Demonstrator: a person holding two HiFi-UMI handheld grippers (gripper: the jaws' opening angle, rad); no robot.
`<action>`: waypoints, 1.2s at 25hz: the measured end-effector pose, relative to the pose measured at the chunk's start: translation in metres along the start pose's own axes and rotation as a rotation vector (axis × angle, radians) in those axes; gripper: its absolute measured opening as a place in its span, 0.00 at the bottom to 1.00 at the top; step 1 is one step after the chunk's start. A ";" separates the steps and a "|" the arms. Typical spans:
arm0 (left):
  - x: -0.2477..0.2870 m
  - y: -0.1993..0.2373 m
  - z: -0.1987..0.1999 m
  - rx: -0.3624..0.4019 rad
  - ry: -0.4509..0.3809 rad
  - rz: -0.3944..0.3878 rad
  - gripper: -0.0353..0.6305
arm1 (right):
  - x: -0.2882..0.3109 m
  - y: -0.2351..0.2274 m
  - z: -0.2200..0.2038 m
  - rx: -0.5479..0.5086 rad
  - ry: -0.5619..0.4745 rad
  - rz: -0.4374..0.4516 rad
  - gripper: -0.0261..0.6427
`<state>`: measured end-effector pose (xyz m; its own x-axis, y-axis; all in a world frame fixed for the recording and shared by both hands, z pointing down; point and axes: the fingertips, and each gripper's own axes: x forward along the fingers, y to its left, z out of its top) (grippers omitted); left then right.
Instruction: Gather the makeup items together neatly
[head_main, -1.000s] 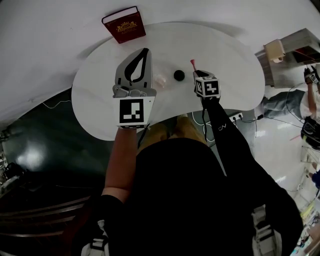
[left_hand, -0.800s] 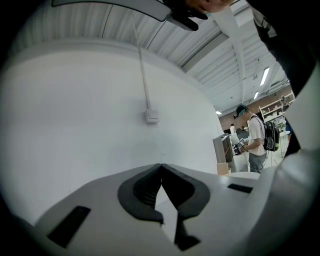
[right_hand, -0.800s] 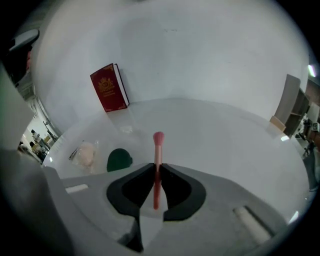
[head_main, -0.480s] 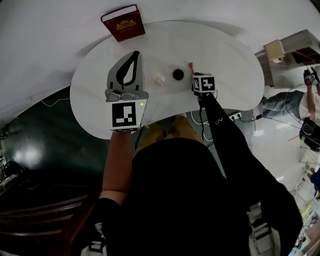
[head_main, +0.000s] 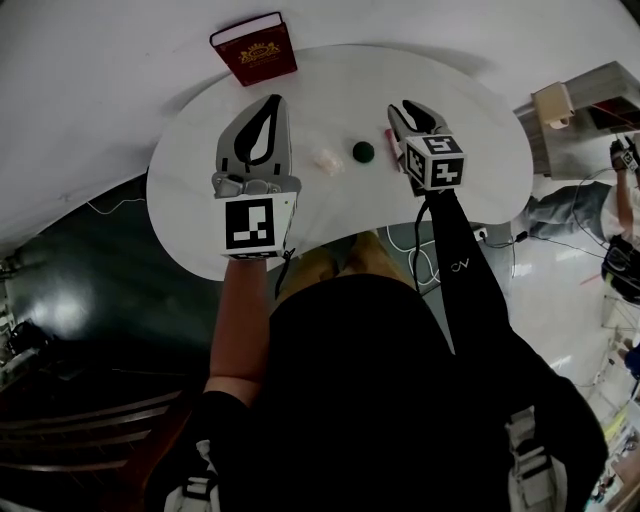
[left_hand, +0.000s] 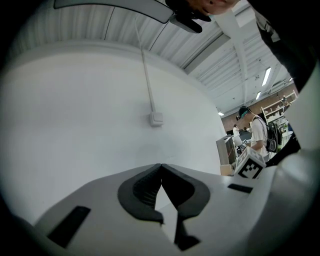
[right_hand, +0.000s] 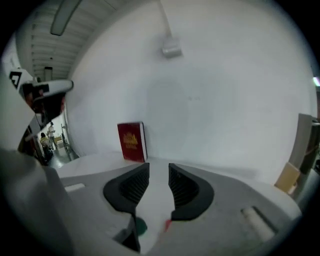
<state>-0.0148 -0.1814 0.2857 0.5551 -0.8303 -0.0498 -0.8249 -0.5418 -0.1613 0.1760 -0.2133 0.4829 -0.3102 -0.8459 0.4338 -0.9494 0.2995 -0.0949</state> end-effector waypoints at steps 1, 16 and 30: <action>0.000 0.004 -0.001 0.006 0.008 0.006 0.06 | -0.006 0.010 0.026 -0.026 -0.065 0.015 0.20; -0.005 0.042 0.011 -0.015 0.007 0.089 0.06 | -0.078 0.147 0.194 -0.287 -0.532 0.207 0.20; -0.047 0.082 0.015 0.026 0.016 0.218 0.06 | -0.061 0.208 0.190 -0.361 -0.547 0.365 0.05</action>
<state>-0.1068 -0.1853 0.2596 0.3624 -0.9294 -0.0702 -0.9219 -0.3463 -0.1738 -0.0121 -0.1836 0.2663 -0.6718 -0.7358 -0.0853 -0.7357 0.6492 0.1933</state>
